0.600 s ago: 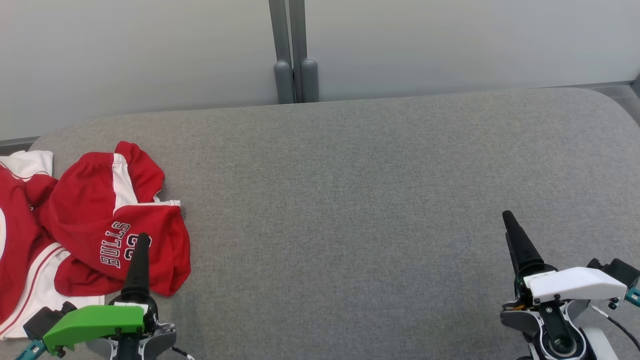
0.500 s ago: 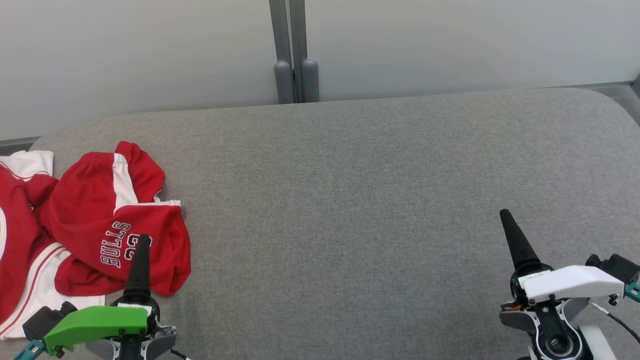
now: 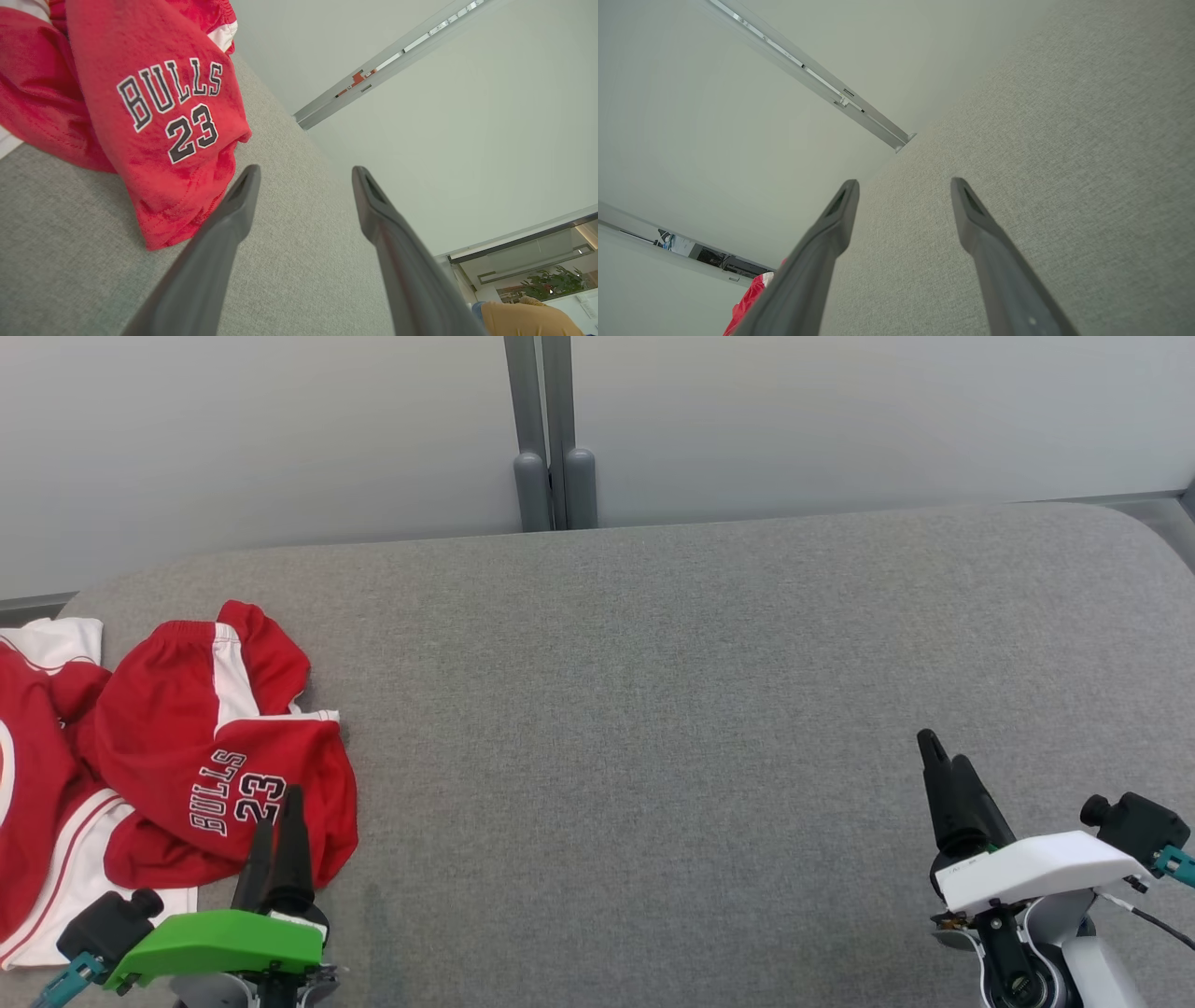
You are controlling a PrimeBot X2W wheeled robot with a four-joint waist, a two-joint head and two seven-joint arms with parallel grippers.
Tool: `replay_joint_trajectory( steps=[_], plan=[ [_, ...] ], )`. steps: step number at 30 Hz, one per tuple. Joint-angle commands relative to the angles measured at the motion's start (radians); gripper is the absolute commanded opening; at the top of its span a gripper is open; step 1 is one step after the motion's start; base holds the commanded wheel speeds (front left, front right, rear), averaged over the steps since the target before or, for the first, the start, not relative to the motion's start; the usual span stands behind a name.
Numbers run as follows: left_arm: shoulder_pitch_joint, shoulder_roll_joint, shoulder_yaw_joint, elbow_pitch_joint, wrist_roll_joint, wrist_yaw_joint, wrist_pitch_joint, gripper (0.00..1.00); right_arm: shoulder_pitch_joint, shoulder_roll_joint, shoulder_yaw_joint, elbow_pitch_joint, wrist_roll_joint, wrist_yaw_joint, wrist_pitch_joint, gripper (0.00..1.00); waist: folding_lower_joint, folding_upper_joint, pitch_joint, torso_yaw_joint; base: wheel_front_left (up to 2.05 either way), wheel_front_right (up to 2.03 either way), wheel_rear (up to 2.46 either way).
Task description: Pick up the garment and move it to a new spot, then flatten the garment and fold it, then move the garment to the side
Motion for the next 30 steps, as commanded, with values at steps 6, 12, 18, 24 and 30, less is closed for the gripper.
replay_joint_trajectory(
  steps=[6,12,18,24,30],
  plan=[
    [0.004,0.01,-0.009,-0.009,0.152,0.014,-0.028,1.0,-0.01,-0.011,0.018,-0.016,-0.132,0.0,-0.029,1.0,0.0,0.0,-0.001,-0.001,0.0,0.0,0.0],
    [0.014,0.015,-0.016,-0.015,0.252,0.031,-0.048,1.0,-0.013,-0.015,0.028,-0.01,-0.225,0.0,-0.049,1.0,0.0,0.0,-0.002,-0.002,0.0,0.0,0.0],
    [0.025,0.015,-0.02,-0.021,0.328,0.037,-0.067,1.0,-0.011,-0.019,0.035,-0.008,-0.304,0.0,-0.068,1.0,0.0,0.0,-0.003,-0.005,0.0,0.0,0.0],
    [0.033,0.015,-0.027,-0.033,0.405,0.043,-0.084,1.0,-0.007,-0.022,0.039,-0.006,-0.377,0.0,-0.085,1.0,0.0,0.0,-0.004,-0.007,0.0,0.0,0.0],
    [0.041,0.015,-0.031,-0.044,0.474,0.048,-0.1,1.0,0.0,-0.022,0.046,-0.004,-0.449,0.0,-0.102,1.0,0.0,0.0,-0.004,-0.006,0.0,0.0,0.0]
  ],
)
